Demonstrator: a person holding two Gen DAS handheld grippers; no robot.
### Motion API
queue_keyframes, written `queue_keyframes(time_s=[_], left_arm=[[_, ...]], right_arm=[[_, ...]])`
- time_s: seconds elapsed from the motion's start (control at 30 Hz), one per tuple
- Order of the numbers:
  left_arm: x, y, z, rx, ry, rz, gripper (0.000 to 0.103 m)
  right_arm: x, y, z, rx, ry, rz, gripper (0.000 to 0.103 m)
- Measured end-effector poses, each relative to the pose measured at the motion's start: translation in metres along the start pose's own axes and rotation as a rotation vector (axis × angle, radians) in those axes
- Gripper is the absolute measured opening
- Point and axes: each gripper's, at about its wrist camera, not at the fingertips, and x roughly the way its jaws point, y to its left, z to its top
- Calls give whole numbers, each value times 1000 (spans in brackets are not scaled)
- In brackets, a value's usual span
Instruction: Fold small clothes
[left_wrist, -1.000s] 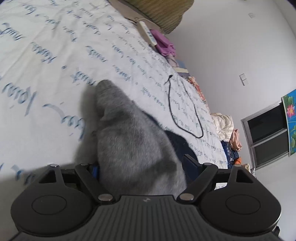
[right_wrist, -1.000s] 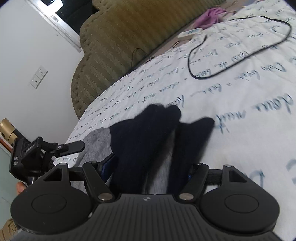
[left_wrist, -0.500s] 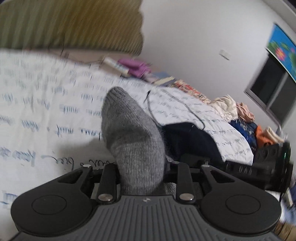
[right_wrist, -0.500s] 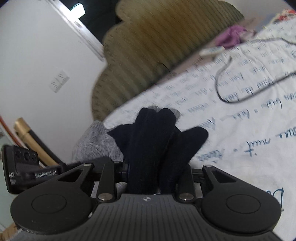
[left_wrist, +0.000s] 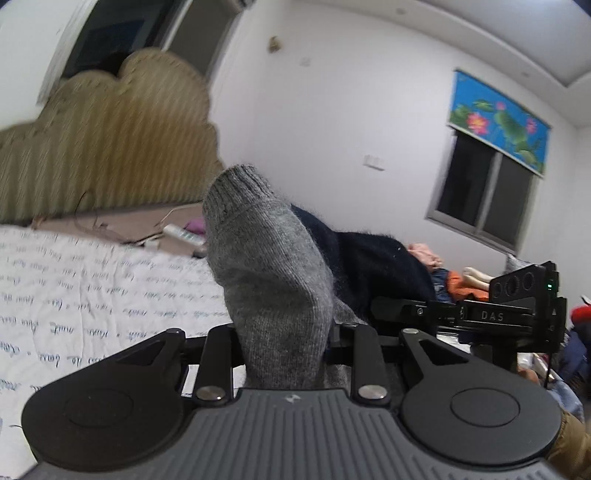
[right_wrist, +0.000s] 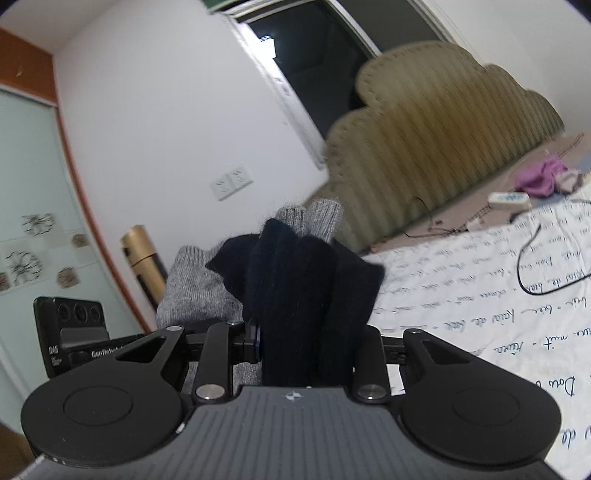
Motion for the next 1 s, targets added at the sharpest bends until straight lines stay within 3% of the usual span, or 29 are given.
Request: queue_keyframes(time_s=[0.17, 0.23, 0.47, 0.6, 0.67, 0.77, 0.8, 0.9, 1.0], left_arm=[[-16, -8, 20, -13, 23, -87, 27], [1, 1, 17, -23, 48, -83, 27], [136, 59, -35, -43, 337, 112, 27], [187, 88, -56, -50, 428, 208, 27], [188, 90, -60, -49, 434, 237, 31], [181, 91, -52, -31, 404, 285, 40], [176, 91, -49, -24, 385, 314, 46], [157, 93, -40, -19, 319, 423, 57], [127, 82, -36, -43, 295, 424, 65]], right_arm=[[-27, 12, 12, 49, -6, 49, 33], [-22, -2, 11, 68, 14, 9, 33], [55, -110, -25, 242, 202, -192, 33], [90, -141, -45, 245, 243, -309, 33], [95, -149, -54, 250, 270, -329, 35], [80, -145, -62, 242, 237, -379, 69], [72, -140, -63, 227, 220, -409, 74], [43, -127, -65, 217, 188, -467, 74], [12, -108, -77, 244, 180, -417, 77]])
